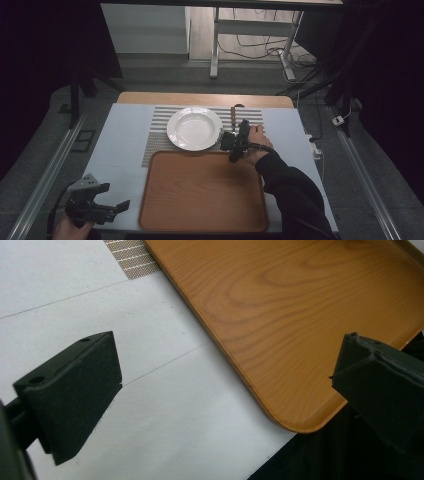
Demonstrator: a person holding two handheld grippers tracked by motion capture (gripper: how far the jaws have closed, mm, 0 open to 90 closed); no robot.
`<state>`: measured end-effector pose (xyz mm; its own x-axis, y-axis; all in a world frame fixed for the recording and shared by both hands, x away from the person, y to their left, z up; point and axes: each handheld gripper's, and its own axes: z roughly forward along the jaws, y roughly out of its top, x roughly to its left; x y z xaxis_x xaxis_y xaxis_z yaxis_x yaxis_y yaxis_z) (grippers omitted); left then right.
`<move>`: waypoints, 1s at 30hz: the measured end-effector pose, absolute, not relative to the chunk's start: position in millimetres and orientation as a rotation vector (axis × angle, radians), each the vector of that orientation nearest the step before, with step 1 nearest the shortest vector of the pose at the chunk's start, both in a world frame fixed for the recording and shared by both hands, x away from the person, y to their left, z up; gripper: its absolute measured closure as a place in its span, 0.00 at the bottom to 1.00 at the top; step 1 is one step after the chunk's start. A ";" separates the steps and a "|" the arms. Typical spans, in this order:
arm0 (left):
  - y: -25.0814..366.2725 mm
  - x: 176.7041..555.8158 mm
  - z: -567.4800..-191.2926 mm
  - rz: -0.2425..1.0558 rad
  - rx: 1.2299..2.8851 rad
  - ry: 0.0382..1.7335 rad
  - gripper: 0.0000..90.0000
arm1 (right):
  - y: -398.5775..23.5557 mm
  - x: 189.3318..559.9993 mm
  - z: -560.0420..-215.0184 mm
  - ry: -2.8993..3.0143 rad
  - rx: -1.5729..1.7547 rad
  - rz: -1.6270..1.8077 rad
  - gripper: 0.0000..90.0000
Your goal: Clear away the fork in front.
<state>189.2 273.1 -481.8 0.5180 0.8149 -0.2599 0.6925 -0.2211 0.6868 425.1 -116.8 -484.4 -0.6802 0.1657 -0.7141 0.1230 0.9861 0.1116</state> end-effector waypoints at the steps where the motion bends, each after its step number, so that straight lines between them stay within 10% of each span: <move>1: 273.1 189.2 -481.8 0.198 1.973 1.230 0.00 | -115.7 427.8 -486.3 2.326 0.194 0.064 0.06; 9: 273.6 189.0 -481.9 0.195 1.974 1.229 0.00 | -110.0 440.5 -498.4 2.363 0.144 0.015 0.15; 30: 273.4 189.2 -481.9 0.191 1.977 1.228 0.00 | -106.8 430.3 -534.8 2.257 0.025 -0.129 0.99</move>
<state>189.2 273.4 -481.9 0.5210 0.8121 -0.2627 0.6943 -0.2243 0.6838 430.3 -106.8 -534.8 -0.6361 -0.0259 -0.7712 0.0622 0.9945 -0.0848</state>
